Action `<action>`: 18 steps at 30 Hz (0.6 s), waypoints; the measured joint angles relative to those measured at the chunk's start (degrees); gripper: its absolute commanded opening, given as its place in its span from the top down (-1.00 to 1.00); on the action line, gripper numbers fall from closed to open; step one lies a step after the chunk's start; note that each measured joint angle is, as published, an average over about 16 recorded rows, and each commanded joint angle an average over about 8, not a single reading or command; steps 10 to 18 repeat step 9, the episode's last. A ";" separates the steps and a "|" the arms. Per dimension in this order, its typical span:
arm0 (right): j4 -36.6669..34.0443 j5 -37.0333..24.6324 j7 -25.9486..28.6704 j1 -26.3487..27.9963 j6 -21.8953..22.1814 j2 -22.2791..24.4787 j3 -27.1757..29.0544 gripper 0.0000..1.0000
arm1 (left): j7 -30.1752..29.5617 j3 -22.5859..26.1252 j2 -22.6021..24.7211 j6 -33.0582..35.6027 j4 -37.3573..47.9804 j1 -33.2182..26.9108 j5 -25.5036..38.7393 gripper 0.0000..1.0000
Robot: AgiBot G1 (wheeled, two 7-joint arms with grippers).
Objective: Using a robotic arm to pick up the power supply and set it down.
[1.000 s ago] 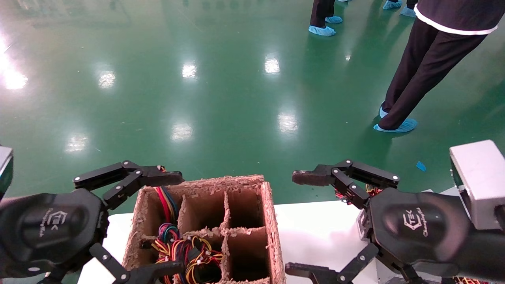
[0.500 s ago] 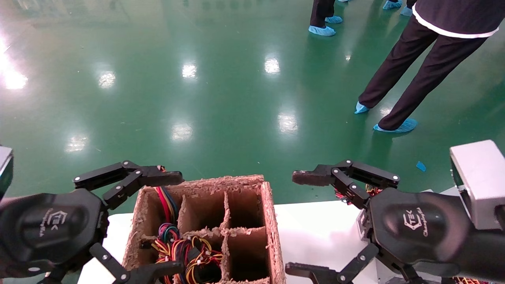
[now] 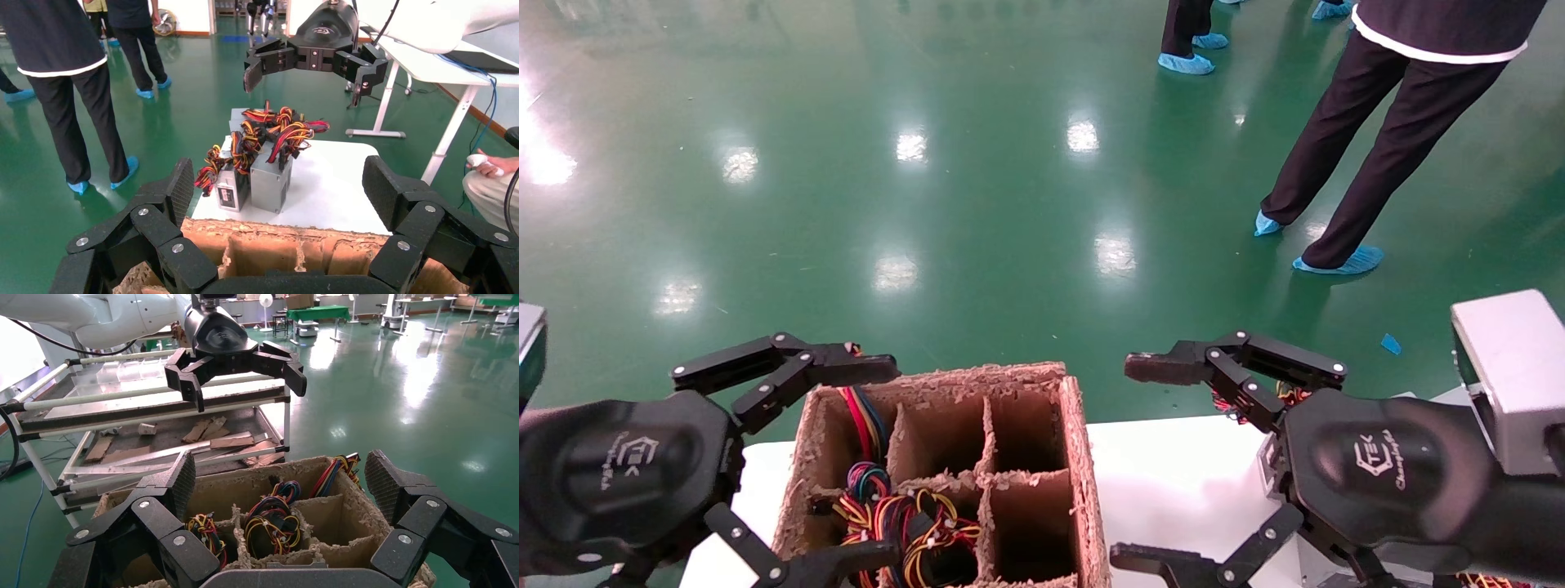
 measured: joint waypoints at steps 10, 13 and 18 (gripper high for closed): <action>0.00 0.00 0.00 0.00 0.00 0.00 0.00 -1.00 | 0.00 0.00 0.00 0.00 0.00 0.00 0.00 -1.00; 0.00 0.00 0.00 0.00 0.00 0.00 0.00 -1.00 | 0.00 0.00 0.00 0.00 0.00 0.00 0.00 -1.00; 0.00 0.00 0.00 0.00 0.00 0.00 0.00 -1.00 | 0.00 0.00 0.00 0.00 0.00 0.00 0.00 -1.00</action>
